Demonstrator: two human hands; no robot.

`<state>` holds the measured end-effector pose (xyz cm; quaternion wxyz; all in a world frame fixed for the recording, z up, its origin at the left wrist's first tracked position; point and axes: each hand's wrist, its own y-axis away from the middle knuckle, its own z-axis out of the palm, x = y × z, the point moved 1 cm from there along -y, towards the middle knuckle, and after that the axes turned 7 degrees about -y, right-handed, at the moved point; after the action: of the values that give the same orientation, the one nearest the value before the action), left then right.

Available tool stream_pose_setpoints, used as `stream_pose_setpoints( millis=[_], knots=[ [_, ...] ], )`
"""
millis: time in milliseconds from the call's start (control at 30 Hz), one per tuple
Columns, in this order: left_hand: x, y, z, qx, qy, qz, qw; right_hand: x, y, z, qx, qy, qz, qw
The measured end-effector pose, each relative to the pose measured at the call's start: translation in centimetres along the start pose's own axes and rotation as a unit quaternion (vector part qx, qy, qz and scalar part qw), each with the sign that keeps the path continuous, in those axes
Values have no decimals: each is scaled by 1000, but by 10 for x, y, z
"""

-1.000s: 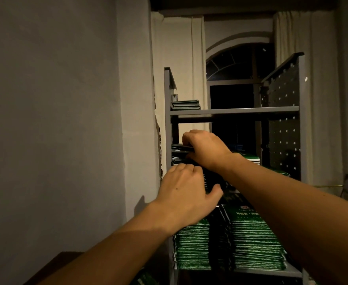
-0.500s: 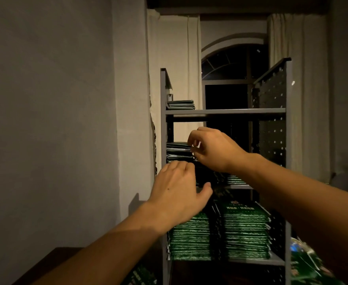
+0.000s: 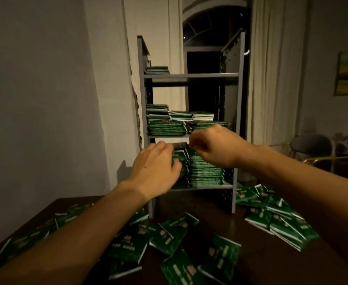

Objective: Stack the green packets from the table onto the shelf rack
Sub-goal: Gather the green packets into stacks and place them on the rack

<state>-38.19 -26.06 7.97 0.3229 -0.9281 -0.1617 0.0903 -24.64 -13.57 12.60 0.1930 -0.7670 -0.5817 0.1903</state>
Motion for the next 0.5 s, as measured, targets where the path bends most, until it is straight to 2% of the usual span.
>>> stream_pose_setpoints(
  millis=[133,300,500],
  knots=[
    [14,29,14,-45,40,-8,998,-6,38,9,-12,-10,19,1000],
    [30,68,45,-99,63,-11,993,-8,80,34,-47,-73,67,994],
    [26,105,92,-122,80,-29,989,0,117,104,-161,-139,123,969]
  ],
)
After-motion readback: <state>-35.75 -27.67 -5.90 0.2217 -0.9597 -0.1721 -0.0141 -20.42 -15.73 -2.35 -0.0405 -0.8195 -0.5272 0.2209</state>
